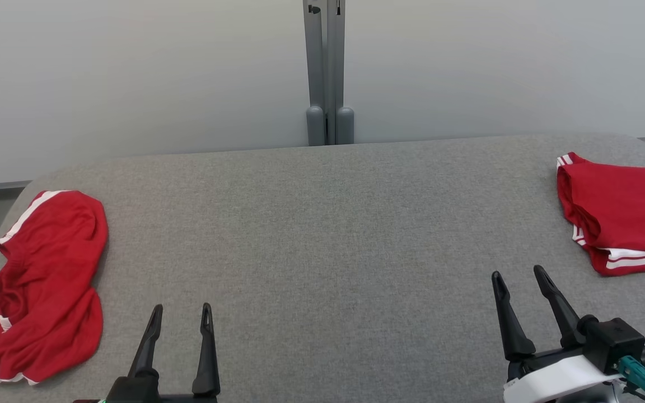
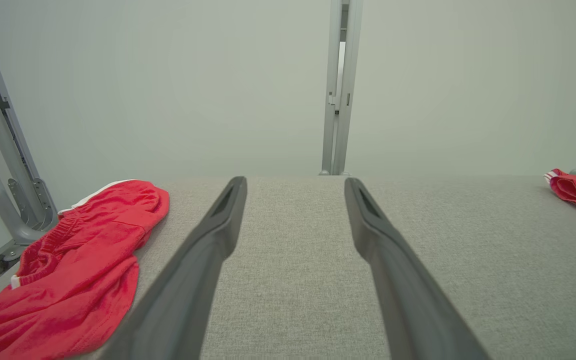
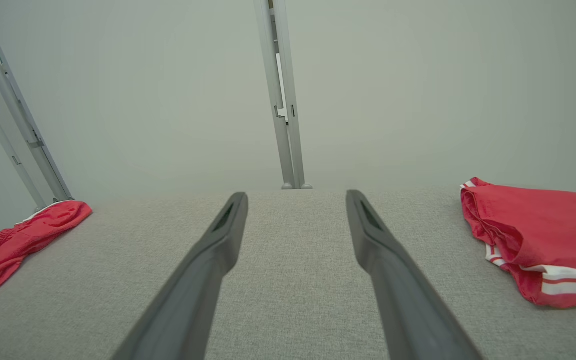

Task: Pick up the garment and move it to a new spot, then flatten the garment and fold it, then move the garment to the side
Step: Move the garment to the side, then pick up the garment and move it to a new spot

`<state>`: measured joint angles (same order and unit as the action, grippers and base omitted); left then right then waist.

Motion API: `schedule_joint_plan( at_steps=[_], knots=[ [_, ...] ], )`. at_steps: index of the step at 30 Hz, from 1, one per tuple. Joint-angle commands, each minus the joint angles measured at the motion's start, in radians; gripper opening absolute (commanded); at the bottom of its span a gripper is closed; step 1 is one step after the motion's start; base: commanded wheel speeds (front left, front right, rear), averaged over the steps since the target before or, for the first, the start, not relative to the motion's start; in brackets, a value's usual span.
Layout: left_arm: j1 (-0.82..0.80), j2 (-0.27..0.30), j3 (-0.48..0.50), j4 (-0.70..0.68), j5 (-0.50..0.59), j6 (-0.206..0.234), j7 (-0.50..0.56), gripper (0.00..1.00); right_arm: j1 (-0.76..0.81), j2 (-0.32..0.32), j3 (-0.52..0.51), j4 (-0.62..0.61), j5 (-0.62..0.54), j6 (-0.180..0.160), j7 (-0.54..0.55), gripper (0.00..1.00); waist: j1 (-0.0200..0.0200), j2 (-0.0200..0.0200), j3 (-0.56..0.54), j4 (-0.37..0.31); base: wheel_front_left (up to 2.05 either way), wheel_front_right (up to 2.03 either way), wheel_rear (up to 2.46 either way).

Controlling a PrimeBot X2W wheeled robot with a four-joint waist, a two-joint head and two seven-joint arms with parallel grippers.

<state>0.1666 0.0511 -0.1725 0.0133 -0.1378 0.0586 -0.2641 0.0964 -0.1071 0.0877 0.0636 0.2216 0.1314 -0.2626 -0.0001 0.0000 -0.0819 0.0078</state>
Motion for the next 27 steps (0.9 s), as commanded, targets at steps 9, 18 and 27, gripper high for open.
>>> schedule_joint_plan(
  at_steps=[9,18,27],
  knots=[
    [0.005,-0.001,0.01,0.018,-0.004,-0.006,0.0,1.0,0.019,0.014,-0.007,0.01,-0.004,-0.002,-0.003,1.0,0.0001,0.0,0.002,-0.004,0.0,0.0,0.0],
    [-0.001,0.0,0.005,0.027,0.001,-0.01,0.0,1.0,0.021,0.023,-0.018,0.016,-0.011,-0.002,-0.003,1.0,0.0001,0.0,0.002,-0.005,0.0,0.0,0.0],
    [-0.006,0.0,-0.002,0.033,0.006,-0.014,0.0,1.0,0.025,0.032,-0.032,0.003,-0.024,-0.002,-0.003,1.0,0.0001,0.0,0.006,0.003,0.0,0.0,0.0]
  ],
)
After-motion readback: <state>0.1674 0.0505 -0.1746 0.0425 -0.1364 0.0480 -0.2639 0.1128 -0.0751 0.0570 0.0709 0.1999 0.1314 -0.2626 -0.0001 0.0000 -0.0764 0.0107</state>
